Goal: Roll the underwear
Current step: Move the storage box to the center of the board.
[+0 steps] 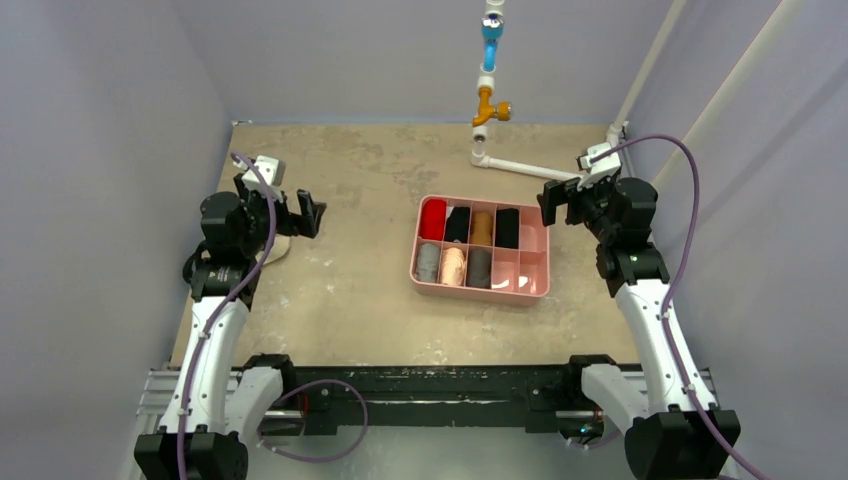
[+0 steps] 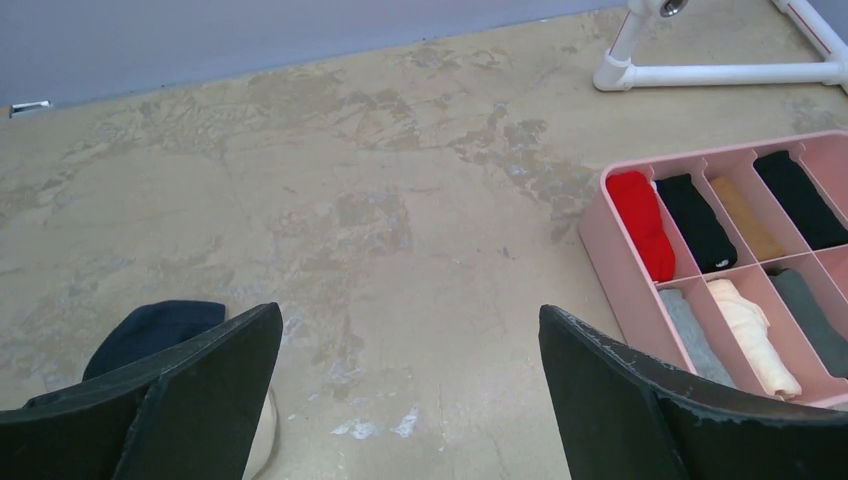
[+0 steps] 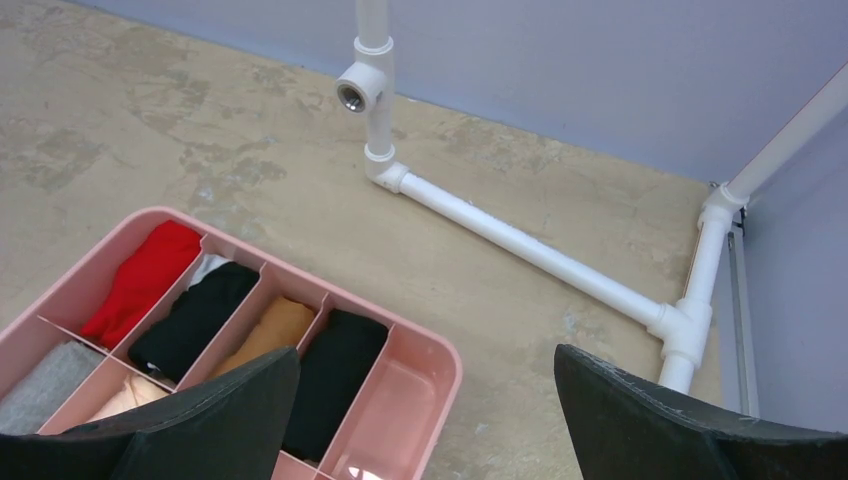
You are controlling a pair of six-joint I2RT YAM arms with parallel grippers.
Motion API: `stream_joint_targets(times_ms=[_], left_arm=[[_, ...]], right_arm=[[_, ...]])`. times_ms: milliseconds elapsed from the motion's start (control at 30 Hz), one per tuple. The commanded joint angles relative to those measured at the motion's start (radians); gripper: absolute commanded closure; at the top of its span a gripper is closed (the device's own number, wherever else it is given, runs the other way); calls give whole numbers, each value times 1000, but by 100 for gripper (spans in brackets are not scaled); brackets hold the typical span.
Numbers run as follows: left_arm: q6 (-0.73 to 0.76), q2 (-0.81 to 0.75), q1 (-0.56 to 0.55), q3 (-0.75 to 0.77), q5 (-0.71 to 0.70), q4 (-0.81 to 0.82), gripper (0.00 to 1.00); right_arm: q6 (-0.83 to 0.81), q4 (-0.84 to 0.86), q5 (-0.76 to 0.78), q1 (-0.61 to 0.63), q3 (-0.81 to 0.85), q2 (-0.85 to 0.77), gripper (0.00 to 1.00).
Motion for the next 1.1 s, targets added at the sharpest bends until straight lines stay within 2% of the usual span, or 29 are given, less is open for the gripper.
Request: stream_joint_targets(times_ms=[0,133,267,400,500,633,833,933,1067], left_arm=[[-14,-3,-2,-1,29,38,0],[-21,-1,-2,3,43,32,0],[-11,10,-7,22,146,-6,0],[12,61,-33,100,164,-97,0],[30,128,-123,162,140,-158,0],[25,235,-280,208,25,-156,0],[-35,451,-435,307,-14,-171,0],[-77,557,-487,355,-56,-188,7],[-133,717,-514,434,-39,-271,21]], right_arm=[[-20,33,-8,-3,-7,-18,1],[-20,40,-4,-3,-13,-14,1],[-22,47,-7,-3,-15,-9,1],[-24,51,-12,-3,-16,-5,1],[-30,49,-27,-3,-17,-3,1],[-39,43,-42,-3,-18,-1,1],[-59,45,-28,-3,-31,-13,1],[-62,47,-29,-4,-32,-8,1],[-66,48,-37,-3,-37,-4,1]])
